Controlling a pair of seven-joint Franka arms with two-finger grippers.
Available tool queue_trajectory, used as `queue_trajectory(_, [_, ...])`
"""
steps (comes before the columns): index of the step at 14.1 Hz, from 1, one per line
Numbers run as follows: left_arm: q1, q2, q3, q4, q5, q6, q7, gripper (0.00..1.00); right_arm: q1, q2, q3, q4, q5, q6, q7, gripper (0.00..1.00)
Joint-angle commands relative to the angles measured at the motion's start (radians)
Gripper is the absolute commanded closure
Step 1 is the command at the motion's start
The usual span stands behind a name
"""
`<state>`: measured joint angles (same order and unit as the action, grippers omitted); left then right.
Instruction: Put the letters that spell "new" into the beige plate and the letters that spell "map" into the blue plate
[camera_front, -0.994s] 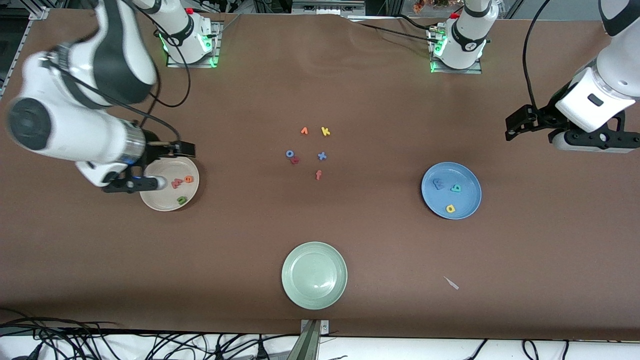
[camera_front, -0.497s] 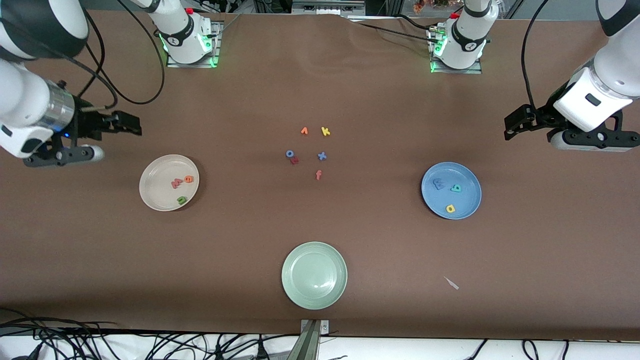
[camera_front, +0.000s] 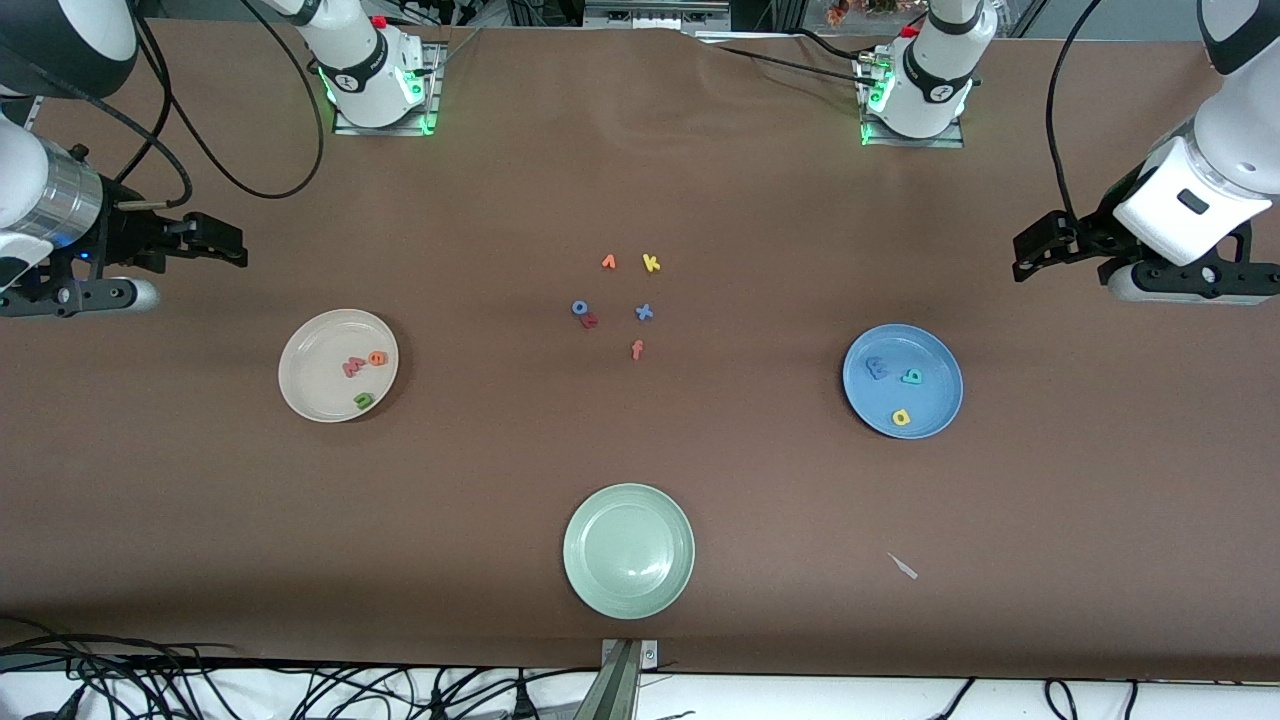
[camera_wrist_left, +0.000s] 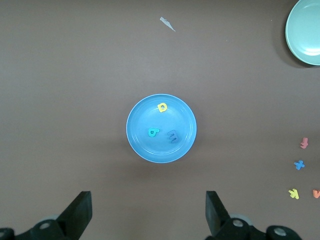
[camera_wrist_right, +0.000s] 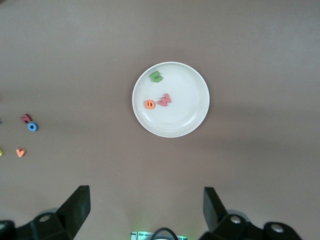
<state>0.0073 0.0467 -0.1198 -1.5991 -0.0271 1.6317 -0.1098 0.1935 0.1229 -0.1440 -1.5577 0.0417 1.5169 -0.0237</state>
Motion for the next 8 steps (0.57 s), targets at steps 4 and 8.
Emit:
queue_trajectory(4, [-0.007,-0.008,-0.001,-0.005,0.001,-0.006,-0.008,0.0,-0.065,-0.048,0.06,-0.045,-0.019,0.022,-0.005,0.0])
queue_trajectory(8, [-0.007,-0.008,-0.001,-0.004,0.001,-0.006,-0.007,0.0,-0.059,-0.029,0.057,-0.025,-0.02,0.023,-0.002,0.0])
